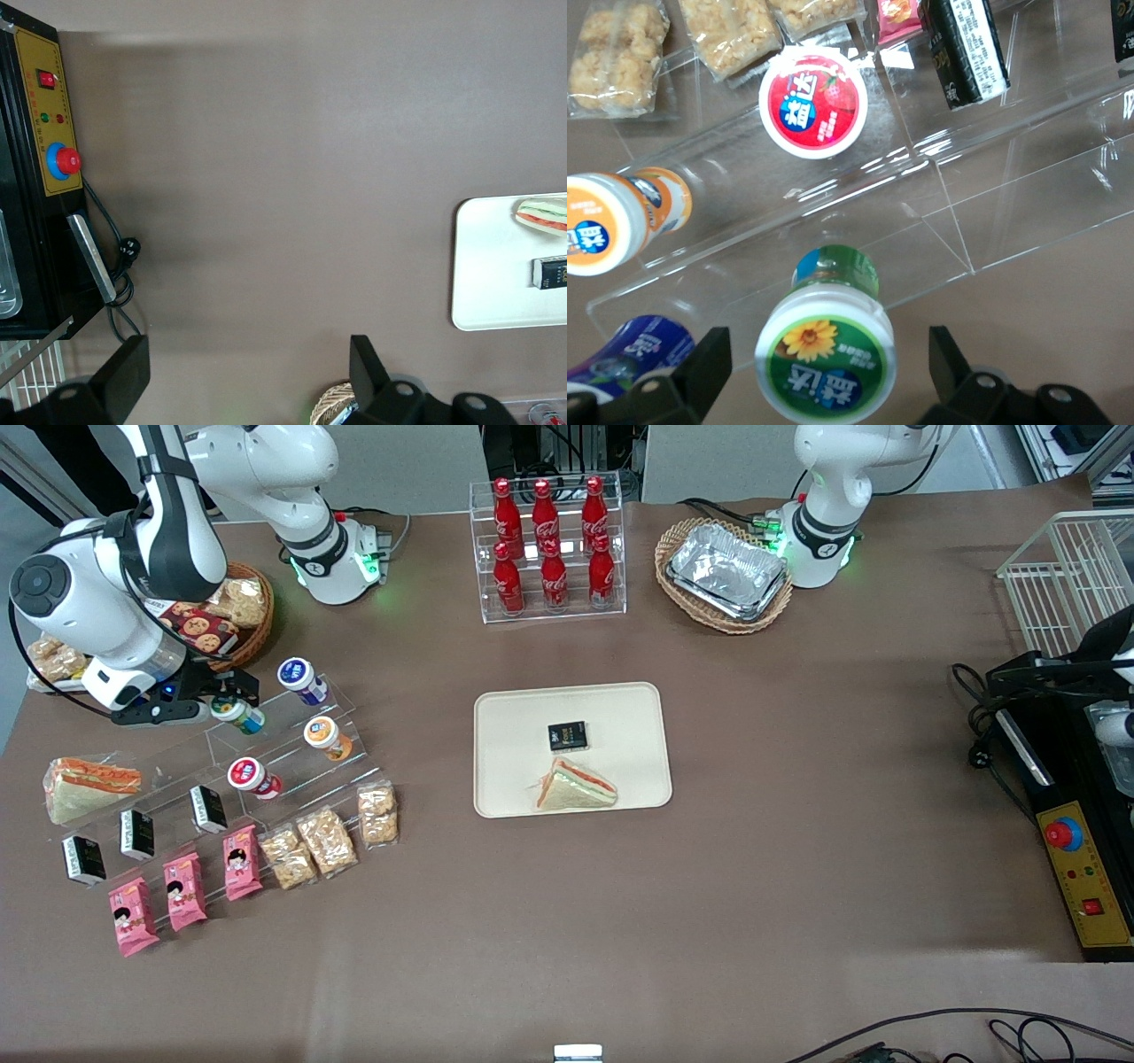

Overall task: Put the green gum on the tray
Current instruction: 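Close the right gripper on the green-label bottle's cap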

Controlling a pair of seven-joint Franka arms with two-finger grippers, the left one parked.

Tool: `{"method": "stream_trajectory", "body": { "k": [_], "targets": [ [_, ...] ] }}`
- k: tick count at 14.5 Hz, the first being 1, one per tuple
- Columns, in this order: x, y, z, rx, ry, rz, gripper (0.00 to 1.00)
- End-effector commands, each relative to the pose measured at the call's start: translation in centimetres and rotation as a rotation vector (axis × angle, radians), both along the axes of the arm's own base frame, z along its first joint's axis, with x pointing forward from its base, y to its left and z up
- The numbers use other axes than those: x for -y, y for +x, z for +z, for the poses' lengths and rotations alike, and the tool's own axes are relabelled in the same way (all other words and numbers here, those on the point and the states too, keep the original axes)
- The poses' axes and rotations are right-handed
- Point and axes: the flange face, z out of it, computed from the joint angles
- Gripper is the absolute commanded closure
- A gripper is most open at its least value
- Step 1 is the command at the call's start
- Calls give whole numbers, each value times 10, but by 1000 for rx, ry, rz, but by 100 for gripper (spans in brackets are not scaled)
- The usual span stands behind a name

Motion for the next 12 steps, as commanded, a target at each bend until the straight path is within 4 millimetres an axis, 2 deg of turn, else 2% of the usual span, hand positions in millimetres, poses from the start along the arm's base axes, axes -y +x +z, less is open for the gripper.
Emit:
{"method": "stream_trajectory", "body": {
  "k": [1, 3, 6, 7, 10, 12],
  "targets": [
    [0, 0, -5, 12, -12, -6, 11],
    [0, 0, -4, 14, -12, -6, 20],
    [0, -1, -4, 14, -10, -9, 39],
    [0, -1, -4, 12, -10, -9, 49],
    [0, 0, -4, 14, -11, -9, 71],
    [0, 1, -2, 17, -9, -9, 77]
  ]
}}
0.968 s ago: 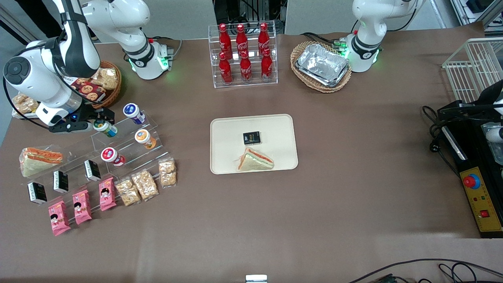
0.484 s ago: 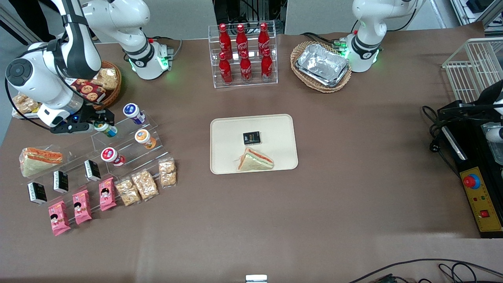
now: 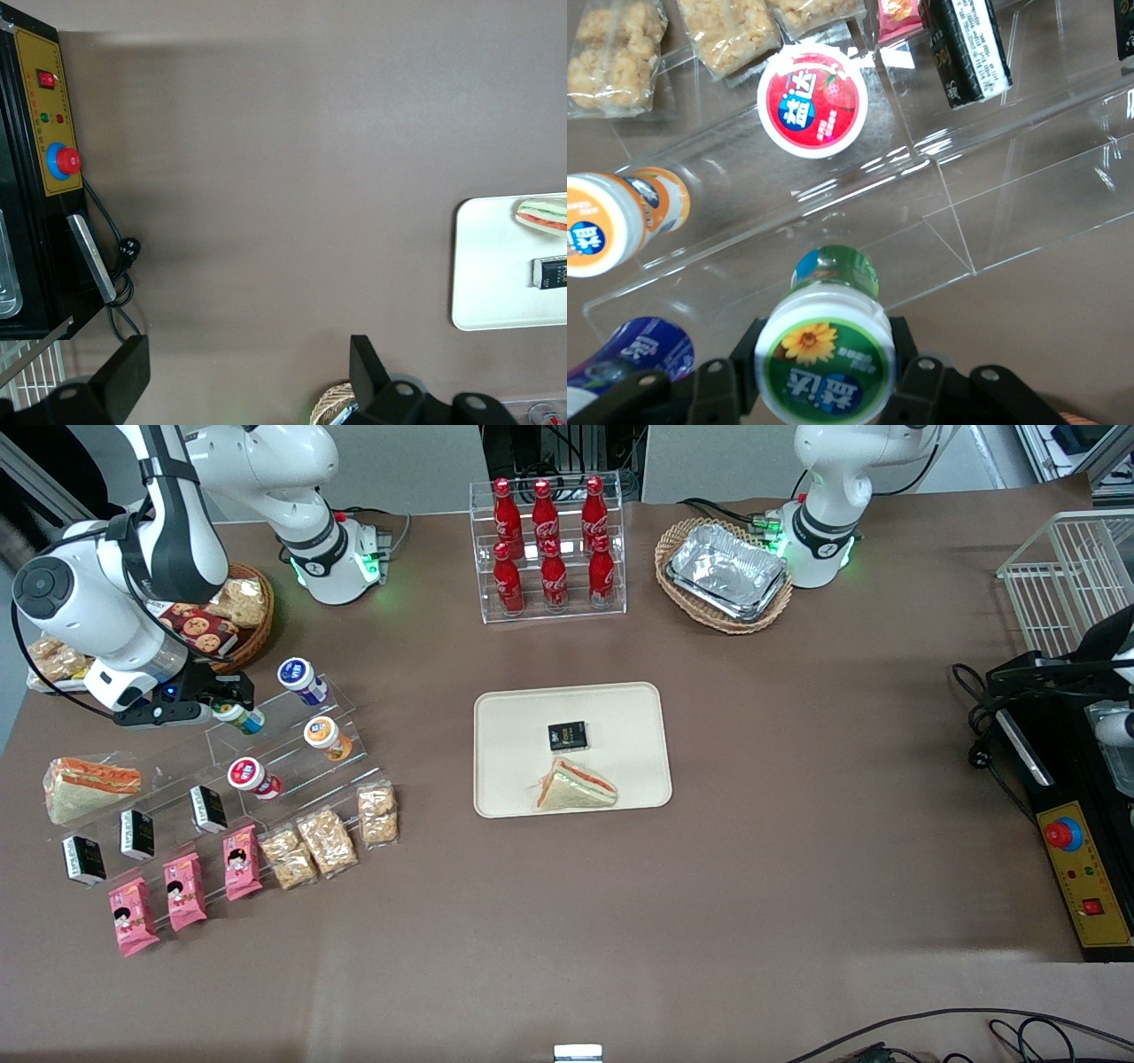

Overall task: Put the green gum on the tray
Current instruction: 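Close the right gripper on the green-label bottle's cap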

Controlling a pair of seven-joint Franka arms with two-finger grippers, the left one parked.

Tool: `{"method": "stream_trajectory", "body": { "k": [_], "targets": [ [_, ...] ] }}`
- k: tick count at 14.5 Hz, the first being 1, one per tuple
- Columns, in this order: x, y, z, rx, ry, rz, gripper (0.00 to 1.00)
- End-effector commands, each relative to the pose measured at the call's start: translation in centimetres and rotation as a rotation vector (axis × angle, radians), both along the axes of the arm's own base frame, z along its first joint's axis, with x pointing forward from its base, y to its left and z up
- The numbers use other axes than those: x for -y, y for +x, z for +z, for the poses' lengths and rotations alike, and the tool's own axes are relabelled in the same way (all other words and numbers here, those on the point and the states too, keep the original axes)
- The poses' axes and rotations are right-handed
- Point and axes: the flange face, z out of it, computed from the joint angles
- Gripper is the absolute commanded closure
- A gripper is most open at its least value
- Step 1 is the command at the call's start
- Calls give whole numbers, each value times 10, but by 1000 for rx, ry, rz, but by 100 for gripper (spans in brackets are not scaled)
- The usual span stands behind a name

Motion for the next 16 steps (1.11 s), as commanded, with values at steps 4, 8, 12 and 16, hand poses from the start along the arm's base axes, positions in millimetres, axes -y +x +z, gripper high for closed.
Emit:
{"method": "stream_trajectory", "body": {
  "k": [4, 8, 12, 16],
  "targets": [
    [5, 10, 39, 23, -8, 6, 82],
    [10, 26, 118, -28, -8, -3, 83],
    [-12, 37, 188, -37, -10, 28, 83],
    [-74, 37, 228, -44, -16, -6, 83]
  ]
}}
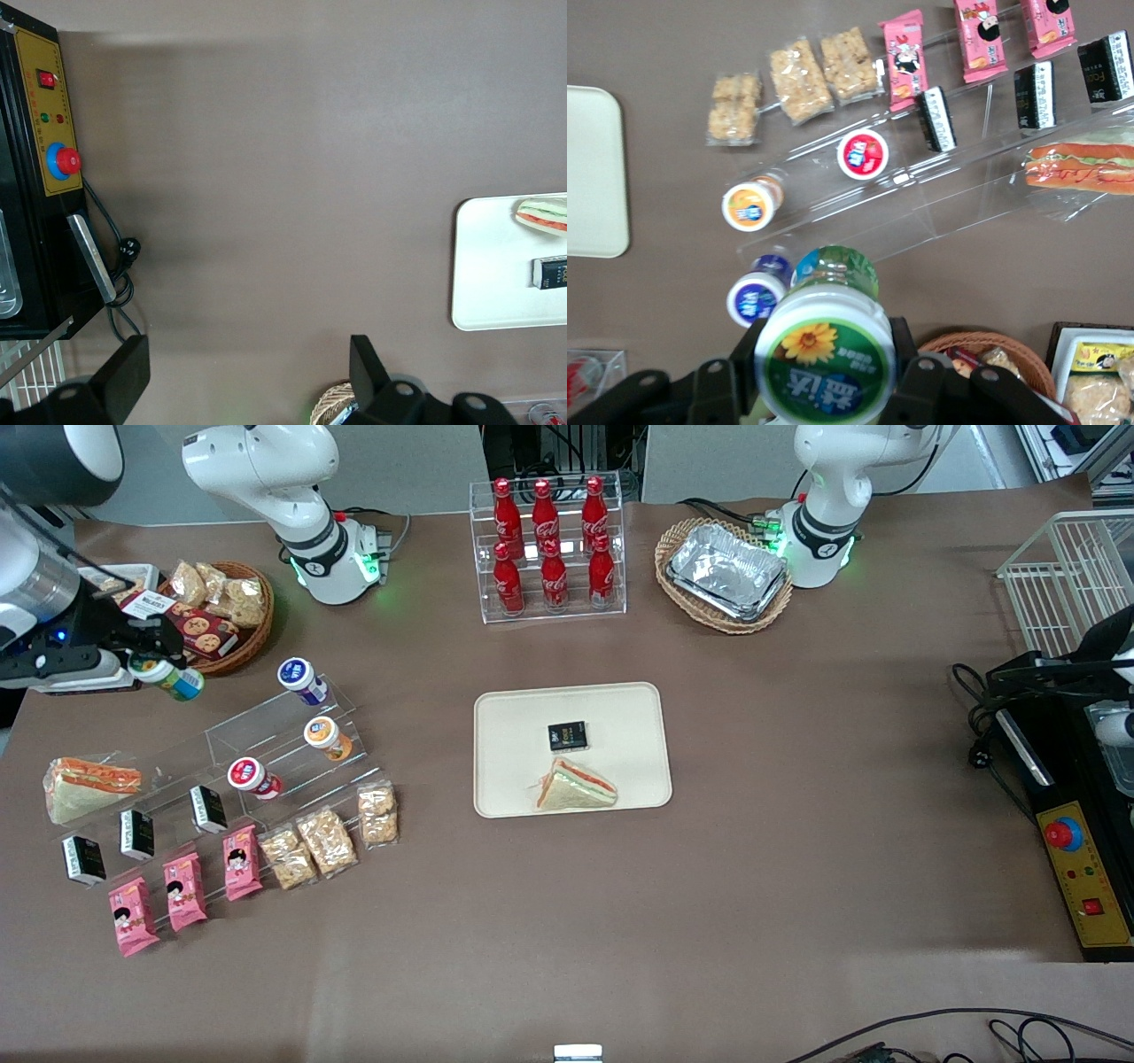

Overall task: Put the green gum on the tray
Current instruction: 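Lift the green-label bottle and carry it over the cream tray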

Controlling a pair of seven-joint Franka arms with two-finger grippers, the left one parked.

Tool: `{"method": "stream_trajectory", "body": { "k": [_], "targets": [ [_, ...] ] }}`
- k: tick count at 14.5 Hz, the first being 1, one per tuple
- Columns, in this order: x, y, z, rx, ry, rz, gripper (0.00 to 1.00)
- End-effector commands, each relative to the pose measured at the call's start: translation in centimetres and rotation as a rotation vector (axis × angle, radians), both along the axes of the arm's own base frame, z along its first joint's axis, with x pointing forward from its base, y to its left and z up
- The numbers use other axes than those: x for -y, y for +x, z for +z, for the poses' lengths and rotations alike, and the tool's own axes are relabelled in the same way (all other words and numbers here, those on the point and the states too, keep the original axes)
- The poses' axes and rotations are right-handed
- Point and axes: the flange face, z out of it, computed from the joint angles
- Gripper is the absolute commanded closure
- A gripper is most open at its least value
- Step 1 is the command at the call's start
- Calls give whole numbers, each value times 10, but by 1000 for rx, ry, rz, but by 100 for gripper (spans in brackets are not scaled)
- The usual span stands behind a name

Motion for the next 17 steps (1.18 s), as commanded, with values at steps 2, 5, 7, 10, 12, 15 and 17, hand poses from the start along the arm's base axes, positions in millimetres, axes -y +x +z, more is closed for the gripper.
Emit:
{"method": "stream_trajectory", "body": {
  "k": [2, 5, 7, 10, 12, 15, 17],
  "targets": [
    [-89, 5, 35, -36, 4, -84, 83],
    [-152, 1, 32, -45, -11, -167, 83],
    [-189, -5, 23, -59, -22, -210, 84],
    [-253, -13, 4, -61, -13, -284, 84],
    [-286, -16, -18, -61, -23, -315, 84],
    [-323, -21, -52, -38, -11, -340, 84],
    [-336, -21, -73, -35, -1, -356, 84]
  ]
}}
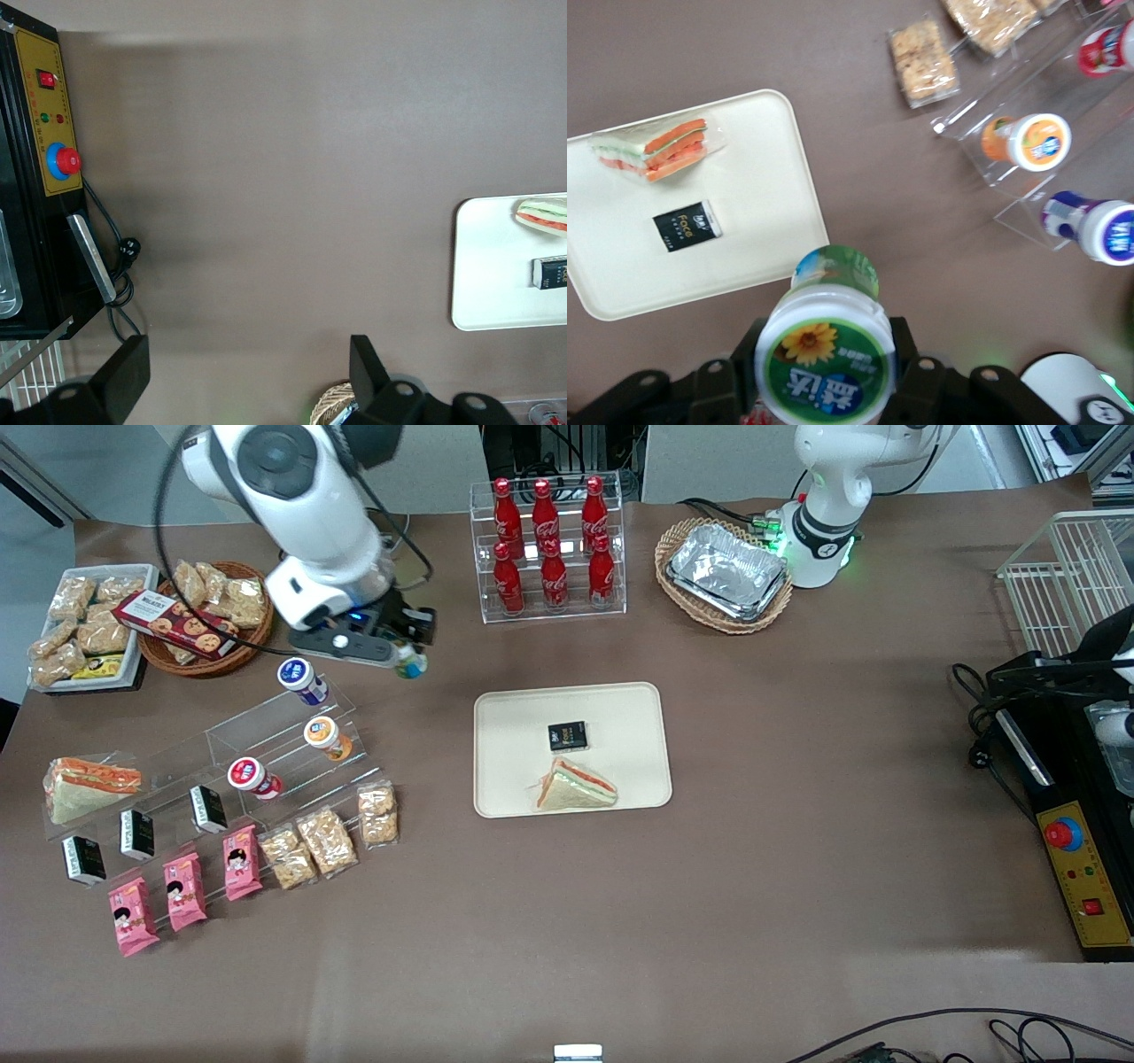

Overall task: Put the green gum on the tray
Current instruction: 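Lift the green-label bottle and carry it over the cream tray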

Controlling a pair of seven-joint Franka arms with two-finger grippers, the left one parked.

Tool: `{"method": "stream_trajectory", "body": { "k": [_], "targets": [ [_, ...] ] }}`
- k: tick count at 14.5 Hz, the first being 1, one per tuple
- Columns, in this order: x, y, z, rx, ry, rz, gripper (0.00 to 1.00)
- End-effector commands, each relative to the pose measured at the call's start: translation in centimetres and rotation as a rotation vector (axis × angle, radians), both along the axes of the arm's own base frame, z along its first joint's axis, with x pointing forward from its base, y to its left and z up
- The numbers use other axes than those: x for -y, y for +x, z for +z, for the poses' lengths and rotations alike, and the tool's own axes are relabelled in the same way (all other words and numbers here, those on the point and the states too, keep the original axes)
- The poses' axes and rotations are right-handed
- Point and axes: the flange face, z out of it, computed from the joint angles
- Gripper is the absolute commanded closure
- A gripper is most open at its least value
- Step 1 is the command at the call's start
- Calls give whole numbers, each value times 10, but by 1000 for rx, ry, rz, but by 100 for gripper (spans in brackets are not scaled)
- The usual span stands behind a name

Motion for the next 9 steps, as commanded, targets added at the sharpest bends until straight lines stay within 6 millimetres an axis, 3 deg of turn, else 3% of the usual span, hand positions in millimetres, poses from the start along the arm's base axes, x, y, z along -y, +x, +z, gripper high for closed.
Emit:
{"method": "stream_trajectory", "body": {
  "k": [1, 3, 6, 9],
  "targets": [
    [-22, 1, -36, 8, 37, -60, 84],
    [-36, -5, -69, 28, 50, -80, 84],
    [-37, -15, -123, 65, 77, -89, 85],
    [-39, -13, -165, 63, 107, -98, 85]
  ]
}}
